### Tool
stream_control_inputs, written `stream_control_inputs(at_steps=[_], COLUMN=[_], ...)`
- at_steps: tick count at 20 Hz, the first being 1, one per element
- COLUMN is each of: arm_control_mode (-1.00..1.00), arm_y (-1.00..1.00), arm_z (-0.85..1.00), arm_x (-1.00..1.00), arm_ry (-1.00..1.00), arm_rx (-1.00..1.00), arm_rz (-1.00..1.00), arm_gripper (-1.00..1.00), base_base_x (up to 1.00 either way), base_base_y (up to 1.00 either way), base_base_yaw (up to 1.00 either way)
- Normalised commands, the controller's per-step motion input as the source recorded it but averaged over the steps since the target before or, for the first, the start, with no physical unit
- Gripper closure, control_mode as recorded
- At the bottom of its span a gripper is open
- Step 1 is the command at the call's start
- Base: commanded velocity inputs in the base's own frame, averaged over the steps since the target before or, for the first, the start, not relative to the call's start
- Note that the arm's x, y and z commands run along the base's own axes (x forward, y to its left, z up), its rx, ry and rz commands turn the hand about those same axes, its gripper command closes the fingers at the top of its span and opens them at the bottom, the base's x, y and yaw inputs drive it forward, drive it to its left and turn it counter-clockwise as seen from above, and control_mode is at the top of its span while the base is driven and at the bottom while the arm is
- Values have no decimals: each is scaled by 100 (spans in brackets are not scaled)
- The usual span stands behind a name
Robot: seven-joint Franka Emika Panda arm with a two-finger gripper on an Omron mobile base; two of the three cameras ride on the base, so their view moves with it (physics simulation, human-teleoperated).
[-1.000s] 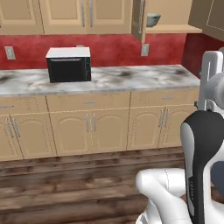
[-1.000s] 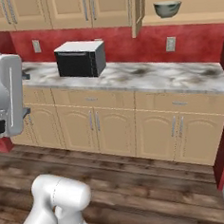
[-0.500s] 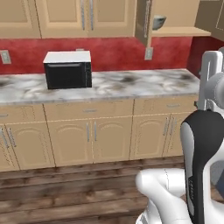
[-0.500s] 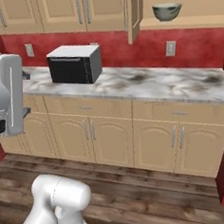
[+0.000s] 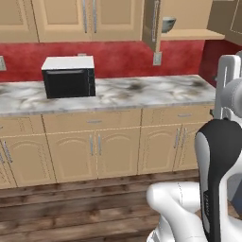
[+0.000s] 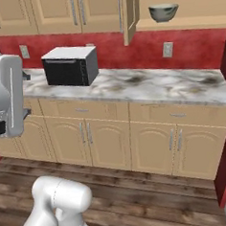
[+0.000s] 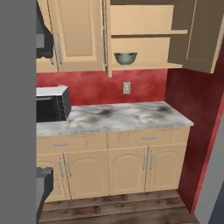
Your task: Move the bowls from the cabinet to the plates on the dining table.
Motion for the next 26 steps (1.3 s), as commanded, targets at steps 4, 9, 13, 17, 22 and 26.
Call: stream_control_inputs(at_steps=[4,9,13,17,22,26], arm_control_mode=[100,100,100,100,100,100], arm_y=[0,0,0,0,0,0], arm_z=[0,0,0,0,0,0], arm_x=[0,0,0,0,0,0], arm_ry=[0,0,0,0,0,0], arm_rx=[0,0,0,0,0,0], arm_rz=[0,0,0,0,0,0], arm_gripper=[-100,-100,-100,-100,-100,-100], base_base_x=[10,12,12,15,62,62], base_base_y=[-56,-56,-58,-57,-21,-7], base_base_yaw=[-2,-1,0,-1,2,2])
